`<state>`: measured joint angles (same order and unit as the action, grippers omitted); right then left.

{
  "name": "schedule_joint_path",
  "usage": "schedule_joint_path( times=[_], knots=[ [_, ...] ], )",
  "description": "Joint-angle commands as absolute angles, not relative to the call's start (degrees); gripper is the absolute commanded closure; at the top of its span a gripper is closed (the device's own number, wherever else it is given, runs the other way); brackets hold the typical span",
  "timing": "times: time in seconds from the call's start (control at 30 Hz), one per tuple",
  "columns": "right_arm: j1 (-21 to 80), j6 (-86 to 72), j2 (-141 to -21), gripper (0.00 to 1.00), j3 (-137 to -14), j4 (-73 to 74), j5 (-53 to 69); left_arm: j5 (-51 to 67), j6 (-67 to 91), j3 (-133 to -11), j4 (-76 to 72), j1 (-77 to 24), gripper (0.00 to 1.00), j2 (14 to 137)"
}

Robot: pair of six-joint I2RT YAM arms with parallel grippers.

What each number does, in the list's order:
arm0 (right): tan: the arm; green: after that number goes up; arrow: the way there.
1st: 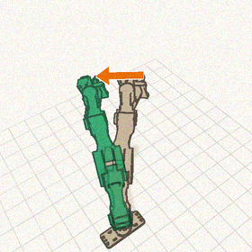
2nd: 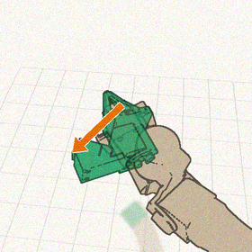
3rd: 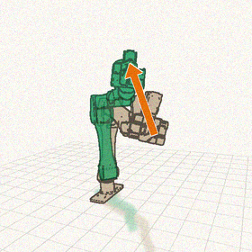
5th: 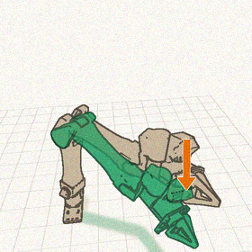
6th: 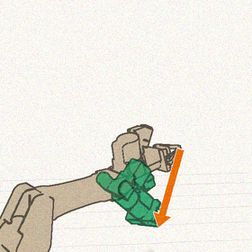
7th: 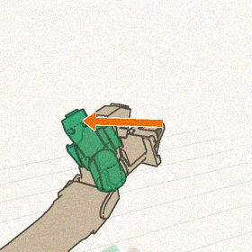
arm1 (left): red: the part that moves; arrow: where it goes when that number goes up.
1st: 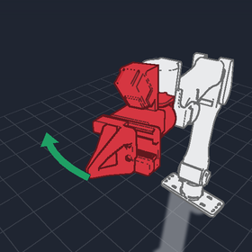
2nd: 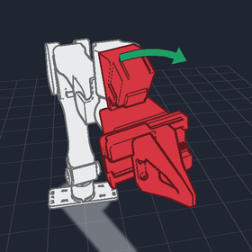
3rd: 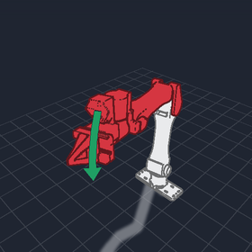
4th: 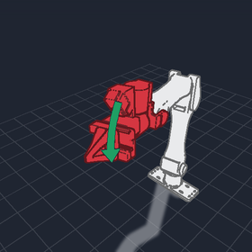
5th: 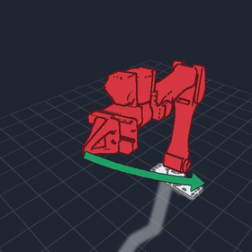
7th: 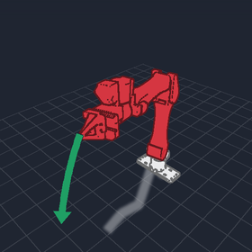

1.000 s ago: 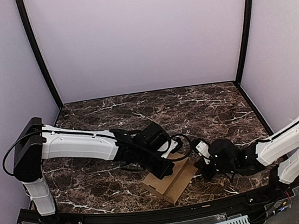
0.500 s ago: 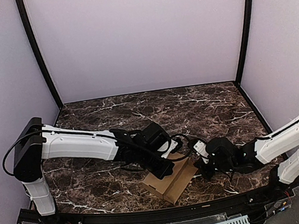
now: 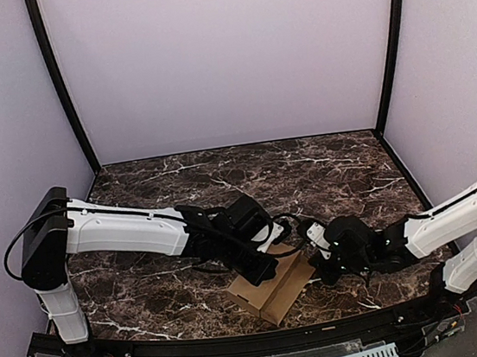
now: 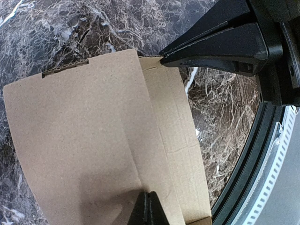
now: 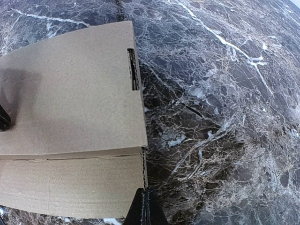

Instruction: Fold the paper box

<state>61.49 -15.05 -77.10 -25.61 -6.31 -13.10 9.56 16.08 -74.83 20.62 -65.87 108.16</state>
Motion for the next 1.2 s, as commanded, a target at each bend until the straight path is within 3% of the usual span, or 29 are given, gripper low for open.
schedule_joint_path(
  times=[0.0,1.17],
  knots=[
    [62.42,-16.30,-78.16,1.00,-28.44,-6.76,-11.69,9.62,15.38,-72.44,23.18,-66.80,0.99,108.63],
    [61.59,-20.67,-77.69,1.00,-35.36,-4.57,-13.59,9.33,16.73,-70.65,20.94,-67.61,0.99,108.12]
  ],
)
